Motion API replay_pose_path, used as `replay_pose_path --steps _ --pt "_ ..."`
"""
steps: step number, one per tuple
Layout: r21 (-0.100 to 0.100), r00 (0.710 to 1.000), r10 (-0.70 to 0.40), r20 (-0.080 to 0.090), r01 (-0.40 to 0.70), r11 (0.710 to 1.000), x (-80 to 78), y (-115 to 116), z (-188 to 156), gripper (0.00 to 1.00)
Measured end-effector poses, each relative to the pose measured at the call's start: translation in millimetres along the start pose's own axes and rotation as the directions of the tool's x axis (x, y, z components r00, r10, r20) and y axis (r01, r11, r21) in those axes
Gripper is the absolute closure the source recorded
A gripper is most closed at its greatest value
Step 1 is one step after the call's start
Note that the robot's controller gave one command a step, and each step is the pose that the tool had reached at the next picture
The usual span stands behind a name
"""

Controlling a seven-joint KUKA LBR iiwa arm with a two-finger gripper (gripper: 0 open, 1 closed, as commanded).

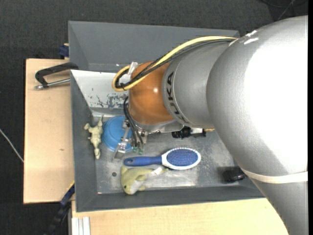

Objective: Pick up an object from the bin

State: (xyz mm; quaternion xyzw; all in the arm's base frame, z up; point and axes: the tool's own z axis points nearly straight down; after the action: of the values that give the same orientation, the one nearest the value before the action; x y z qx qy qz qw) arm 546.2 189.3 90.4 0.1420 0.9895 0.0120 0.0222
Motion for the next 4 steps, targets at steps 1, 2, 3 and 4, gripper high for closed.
replay_pose_path --steps 1,2,3,4 --pt "-0.001 0.999 0.039 0.005 -0.039 0.999 -3.8 -0.7 -0.2 0.00" --pt "-0.002 0.997 0.079 0.004 -0.079 0.997 -3.5 0.2 0.1 0.00" --pt "-0.003 0.991 0.132 0.003 -0.132 0.991 -3.1 0.8 -0.2 0.00" --pt "-0.003 0.985 0.173 0.002 -0.173 0.985 -2.8 1.5 -0.2 0.00"
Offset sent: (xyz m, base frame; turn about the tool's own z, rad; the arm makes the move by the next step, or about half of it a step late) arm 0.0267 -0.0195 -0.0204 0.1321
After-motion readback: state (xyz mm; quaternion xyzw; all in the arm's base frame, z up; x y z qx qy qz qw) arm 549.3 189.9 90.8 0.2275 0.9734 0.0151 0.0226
